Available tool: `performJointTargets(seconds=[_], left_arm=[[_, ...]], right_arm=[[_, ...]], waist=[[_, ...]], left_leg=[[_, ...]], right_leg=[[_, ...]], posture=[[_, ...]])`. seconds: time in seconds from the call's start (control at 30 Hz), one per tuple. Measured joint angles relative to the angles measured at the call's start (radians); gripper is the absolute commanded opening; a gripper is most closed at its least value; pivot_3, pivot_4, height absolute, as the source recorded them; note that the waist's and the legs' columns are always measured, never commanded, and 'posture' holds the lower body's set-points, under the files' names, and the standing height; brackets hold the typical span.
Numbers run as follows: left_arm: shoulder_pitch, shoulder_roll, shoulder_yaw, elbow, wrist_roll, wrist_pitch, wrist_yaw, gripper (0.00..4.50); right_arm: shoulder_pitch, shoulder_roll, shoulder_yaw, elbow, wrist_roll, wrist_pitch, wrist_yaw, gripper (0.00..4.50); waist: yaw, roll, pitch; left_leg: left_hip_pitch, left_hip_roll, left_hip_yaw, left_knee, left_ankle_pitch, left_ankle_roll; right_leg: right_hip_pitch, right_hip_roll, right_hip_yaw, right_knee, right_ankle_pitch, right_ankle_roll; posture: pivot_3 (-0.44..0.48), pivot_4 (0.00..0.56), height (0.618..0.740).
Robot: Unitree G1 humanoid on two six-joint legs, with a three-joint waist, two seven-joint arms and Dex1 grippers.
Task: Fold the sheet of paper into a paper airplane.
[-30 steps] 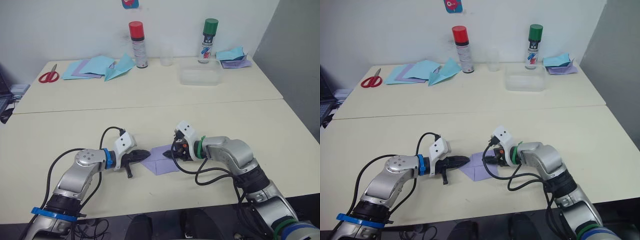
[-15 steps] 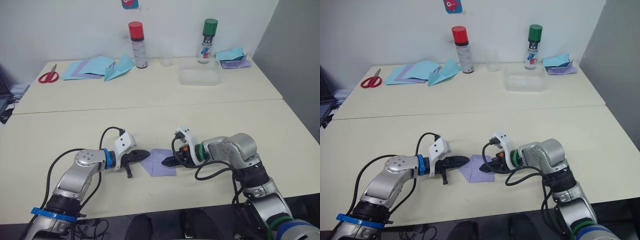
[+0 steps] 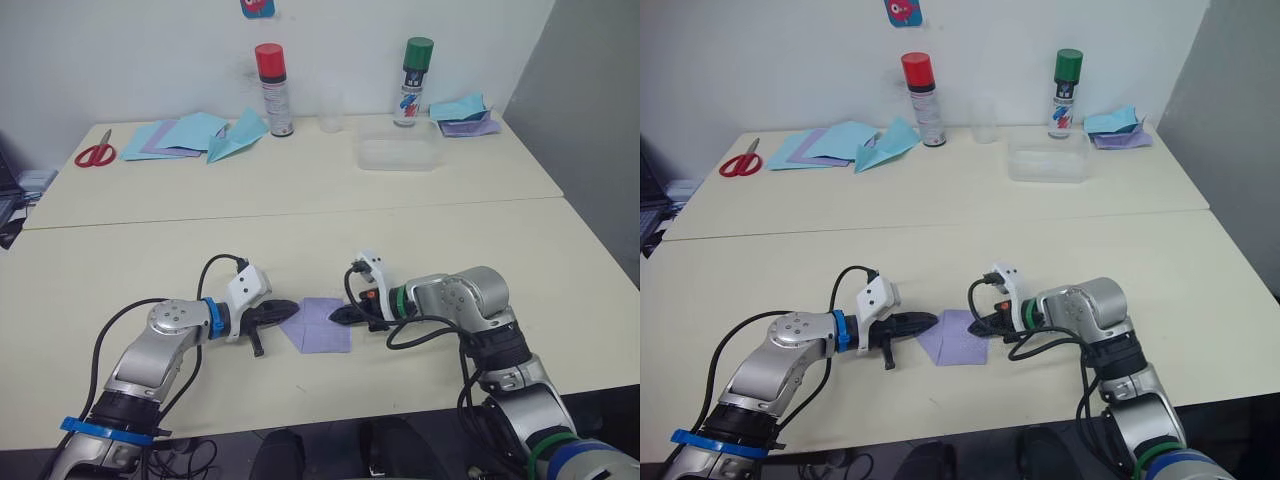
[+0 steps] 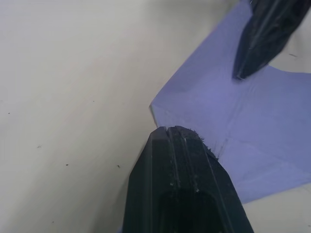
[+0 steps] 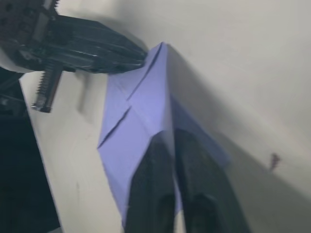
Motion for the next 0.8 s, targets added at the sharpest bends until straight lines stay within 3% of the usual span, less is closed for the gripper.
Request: performJointTargets(seconds=[0.27, 0.37, 0.47, 0.63, 0.8], left_arm=[[0.005, 0.004, 0.011, -0.009, -0.016, 0.012, -0.014, 0.0], [0.013, 0.049, 0.049, -0.025, -0.073, 0.084, -0.052, 0.0], [0.006, 0.116, 0.135, -0.029, -0.173, 0.209, -0.092, 0.0], [-0.098, 0.251, 0.302, -0.024, -0.289, 0.368, -0.111, 0.0], [-0.113, 0.307, 0.327, 0.076, -0.262, 0.343, -0.128, 0.0]], right_arm=[[0.011, 0.0, 0.002, -0.004, 0.005, -0.031, -0.001, 0.02], [0.013, 0.003, -0.01, -0.01, 0.012, -0.059, 0.0, 0.02], [0.015, -0.048, 0.013, -0.063, -0.007, -0.211, 0.054, 0.02], [0.003, -0.136, 0.108, -0.14, -0.181, -0.705, 0.168, 0.02], [-0.016, -0.198, 0.245, 0.009, -0.514, -1.549, 0.197, 0.02]], waist=[[-0.001, 0.0, 0.0], [-0.005, -0.001, 0.001], [-0.003, -0.002, 0.007], [-0.001, -0.003, 0.009], [-0.002, -0.003, 0.01]], left_leg=[[0.0, 0.0, 0.0, 0.0, 0.0, 0.0], [-0.007, 0.001, 0.0, 0.0, 0.0, 0.0], [-0.014, 0.001, -0.002, 0.001, 0.0, 0.0], [-0.018, 0.0, 0.0, 0.001, 0.0, 0.0], [-0.017, 0.0, 0.003, 0.001, 0.0, -0.001]], right_leg=[[-0.001, 0.0, 0.0, 0.0, 0.0, 0.0], [-0.008, 0.001, 0.0, 0.003, 0.0, 0.0], [-0.013, 0.002, -0.004, 0.003, 0.0, 0.0], [-0.017, 0.002, -0.002, 0.002, -0.002, 0.003], [-0.017, 0.001, 0.001, 0.0, -0.003, 0.005]], posture=[[0.0, 0.15, 0.74], [0.0, 0.15, 0.74], [0.0, 0.15, 0.74], [0.0, 0.15, 0.74], [0.0, 0.15, 0.74]])
